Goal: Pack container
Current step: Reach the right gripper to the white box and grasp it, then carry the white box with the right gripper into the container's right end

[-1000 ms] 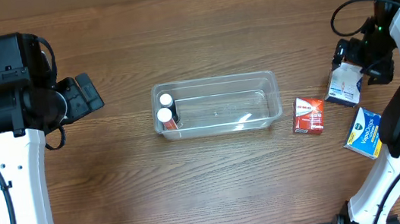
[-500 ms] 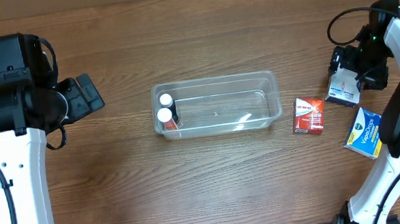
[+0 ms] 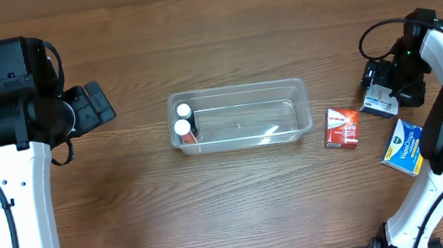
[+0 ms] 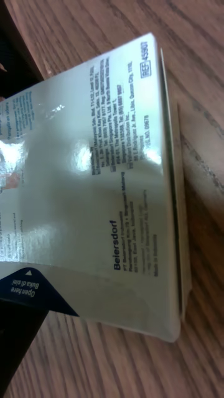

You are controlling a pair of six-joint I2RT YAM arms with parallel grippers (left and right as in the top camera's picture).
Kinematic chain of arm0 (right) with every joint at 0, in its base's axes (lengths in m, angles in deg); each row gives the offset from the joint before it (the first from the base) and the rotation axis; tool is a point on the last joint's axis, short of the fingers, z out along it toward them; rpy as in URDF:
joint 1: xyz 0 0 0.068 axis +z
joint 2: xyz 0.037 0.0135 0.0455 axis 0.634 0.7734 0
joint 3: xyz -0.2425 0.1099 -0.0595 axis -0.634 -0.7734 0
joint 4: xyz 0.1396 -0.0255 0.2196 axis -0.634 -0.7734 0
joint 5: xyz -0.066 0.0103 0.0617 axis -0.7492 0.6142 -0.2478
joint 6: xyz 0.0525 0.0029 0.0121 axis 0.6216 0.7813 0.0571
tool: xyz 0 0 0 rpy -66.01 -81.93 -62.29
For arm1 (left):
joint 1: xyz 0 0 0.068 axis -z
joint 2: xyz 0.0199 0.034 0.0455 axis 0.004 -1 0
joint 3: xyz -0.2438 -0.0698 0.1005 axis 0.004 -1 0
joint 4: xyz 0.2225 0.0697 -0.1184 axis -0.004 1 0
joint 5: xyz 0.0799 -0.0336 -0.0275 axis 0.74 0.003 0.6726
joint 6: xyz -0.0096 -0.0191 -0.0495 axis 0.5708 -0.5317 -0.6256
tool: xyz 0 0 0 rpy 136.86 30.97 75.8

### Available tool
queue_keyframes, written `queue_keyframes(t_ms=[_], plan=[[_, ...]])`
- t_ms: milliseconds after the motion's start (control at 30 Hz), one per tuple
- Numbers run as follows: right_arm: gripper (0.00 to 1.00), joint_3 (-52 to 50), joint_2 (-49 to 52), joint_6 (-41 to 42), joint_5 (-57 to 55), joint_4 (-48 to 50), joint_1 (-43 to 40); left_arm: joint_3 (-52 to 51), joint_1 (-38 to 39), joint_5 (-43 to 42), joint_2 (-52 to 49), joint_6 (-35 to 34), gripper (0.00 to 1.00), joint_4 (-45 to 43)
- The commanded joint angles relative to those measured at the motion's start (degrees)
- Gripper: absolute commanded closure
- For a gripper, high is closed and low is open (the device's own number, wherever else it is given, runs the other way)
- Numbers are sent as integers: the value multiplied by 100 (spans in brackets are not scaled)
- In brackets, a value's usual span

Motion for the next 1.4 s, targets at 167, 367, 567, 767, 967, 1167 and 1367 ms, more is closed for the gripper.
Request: queue_keyframes(t_ms=[167,367,567,767,967,1167,1367], plan=[[14,-33,-4,-44,-72,37,11,-28,-2,15,24,70,0,-15],[15,-33,-4,-42,-72,63,11,-28,-2,13,24,68,0,-15],[28,11,-7,-42,-72,90,11,-28,-2,13,24,68,0,-15],[28,308,-149,2,-70,-76,20,-28,-2,13,24,68,0,-17],[30,566,-885,120,-66,-361,72,-28,-2,13,24,68,0,-17],[30,761,-2450,133,-68,-1040,850,-28,-2,13,24,68,0,-15],[29,774,-3567,483,-74,-1427,2601,-28,2,15,24,68,0,-13]])
